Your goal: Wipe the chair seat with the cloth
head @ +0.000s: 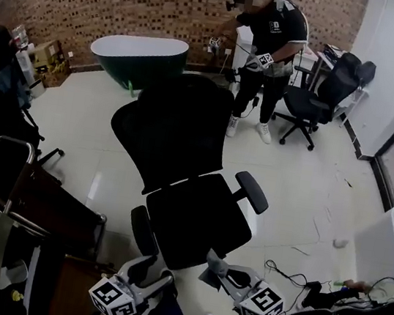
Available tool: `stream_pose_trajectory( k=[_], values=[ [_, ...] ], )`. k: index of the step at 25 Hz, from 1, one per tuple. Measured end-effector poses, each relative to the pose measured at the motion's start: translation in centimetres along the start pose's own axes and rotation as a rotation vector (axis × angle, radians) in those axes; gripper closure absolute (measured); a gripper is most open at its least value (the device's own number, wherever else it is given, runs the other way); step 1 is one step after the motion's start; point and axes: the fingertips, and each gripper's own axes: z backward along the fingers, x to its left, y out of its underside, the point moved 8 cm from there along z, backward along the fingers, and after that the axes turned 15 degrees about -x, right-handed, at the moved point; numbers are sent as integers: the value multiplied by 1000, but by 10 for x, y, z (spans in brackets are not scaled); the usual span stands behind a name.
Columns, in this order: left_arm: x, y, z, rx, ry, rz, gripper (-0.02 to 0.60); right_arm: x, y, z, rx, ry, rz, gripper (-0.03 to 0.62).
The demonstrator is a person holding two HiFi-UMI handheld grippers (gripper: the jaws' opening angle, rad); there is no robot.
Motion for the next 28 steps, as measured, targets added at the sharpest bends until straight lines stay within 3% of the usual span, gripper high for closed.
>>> stream_pose_trajectory(
  k=[7, 12, 22, 28],
  values=[
    [-106, -10, 47, -41, -25, -61, 268, 70, -37, 80, -103, -57, 27, 566],
    [-141, -19, 72, -72, 2, -53, 268, 97, -44, 110, -140, -55, 38, 568],
    [-138, -35, 116, -104, 76, -89, 281, 144, -48, 100, -154, -30, 32, 568],
    [-128, -50, 126, -83, 67, -94, 281, 154, -54, 89, -180, -16, 53, 568]
  ],
)
